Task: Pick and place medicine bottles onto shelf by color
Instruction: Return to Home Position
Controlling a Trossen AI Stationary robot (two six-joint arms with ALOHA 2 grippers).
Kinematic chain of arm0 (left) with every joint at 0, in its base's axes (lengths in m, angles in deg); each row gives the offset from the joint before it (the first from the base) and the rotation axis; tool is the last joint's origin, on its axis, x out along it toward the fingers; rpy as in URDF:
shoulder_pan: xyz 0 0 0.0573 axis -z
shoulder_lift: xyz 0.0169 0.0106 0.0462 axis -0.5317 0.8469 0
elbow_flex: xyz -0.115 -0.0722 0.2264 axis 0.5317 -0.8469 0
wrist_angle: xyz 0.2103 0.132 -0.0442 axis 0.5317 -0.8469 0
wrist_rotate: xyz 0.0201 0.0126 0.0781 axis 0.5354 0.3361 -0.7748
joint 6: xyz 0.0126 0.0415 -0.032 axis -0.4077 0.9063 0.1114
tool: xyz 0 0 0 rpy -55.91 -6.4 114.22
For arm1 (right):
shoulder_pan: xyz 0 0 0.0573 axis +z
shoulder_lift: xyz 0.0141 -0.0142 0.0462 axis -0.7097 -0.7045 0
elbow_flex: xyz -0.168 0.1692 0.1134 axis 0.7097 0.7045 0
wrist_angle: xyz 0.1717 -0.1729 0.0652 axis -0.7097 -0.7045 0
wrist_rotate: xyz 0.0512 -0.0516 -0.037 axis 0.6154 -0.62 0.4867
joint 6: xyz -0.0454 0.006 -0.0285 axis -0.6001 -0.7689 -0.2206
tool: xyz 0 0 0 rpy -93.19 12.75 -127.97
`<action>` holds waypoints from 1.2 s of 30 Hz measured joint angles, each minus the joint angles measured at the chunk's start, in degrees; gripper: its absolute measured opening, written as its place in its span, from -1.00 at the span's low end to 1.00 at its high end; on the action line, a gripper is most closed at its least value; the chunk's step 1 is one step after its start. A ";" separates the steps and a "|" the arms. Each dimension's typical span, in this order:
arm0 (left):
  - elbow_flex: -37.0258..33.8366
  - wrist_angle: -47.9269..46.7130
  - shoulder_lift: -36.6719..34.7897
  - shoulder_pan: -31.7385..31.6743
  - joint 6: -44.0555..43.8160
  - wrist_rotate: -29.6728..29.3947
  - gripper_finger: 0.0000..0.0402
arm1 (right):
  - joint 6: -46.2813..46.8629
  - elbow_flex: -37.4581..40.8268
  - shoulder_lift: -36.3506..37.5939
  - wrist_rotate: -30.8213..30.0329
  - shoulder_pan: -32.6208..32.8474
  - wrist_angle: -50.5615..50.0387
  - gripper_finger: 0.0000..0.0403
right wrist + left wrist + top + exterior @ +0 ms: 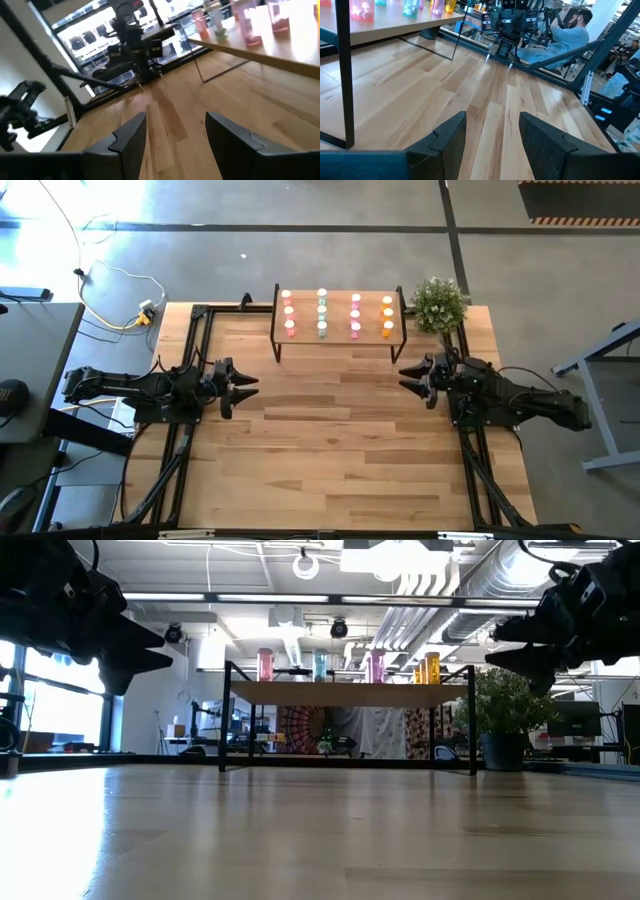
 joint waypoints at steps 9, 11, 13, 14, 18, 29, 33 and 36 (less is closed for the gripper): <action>0.01 0.00 -0.01 0.00 0.00 -0.01 -0.14 | 0.76 0.00 -0.01 -5.01 -0.02 -0.87 -0.03; 0.01 0.00 -0.01 0.00 0.00 0.00 -0.14 | 0.78 0.00 -0.01 -4.99 -0.02 -0.87 -0.03; 0.01 0.00 -0.01 -0.02 0.00 0.00 -0.14 | 0.76 0.00 -0.01 -4.99 -0.02 -0.87 -0.03; 0.01 0.00 -0.01 0.00 0.00 0.00 -0.14 | 0.75 0.00 -0.01 -4.99 -0.02 -0.87 -0.03; 0.01 0.00 -0.01 0.00 0.00 0.00 -0.14 | 0.70 0.00 -0.01 -4.98 -0.02 -0.87 -0.03; 0.01 0.00 0.01 0.00 0.00 0.00 -0.14 | 0.62 0.00 -0.01 -4.97 -0.02 -0.89 -0.03; 0.01 0.00 0.01 -0.02 0.00 0.00 -0.14 | 0.62 0.00 -0.01 -4.97 -0.02 -0.91 -0.03; 0.01 0.00 0.01 0.00 0.00 0.00 -0.14 | 0.62 0.00 -0.01 -4.97 -0.02 -0.91 -0.03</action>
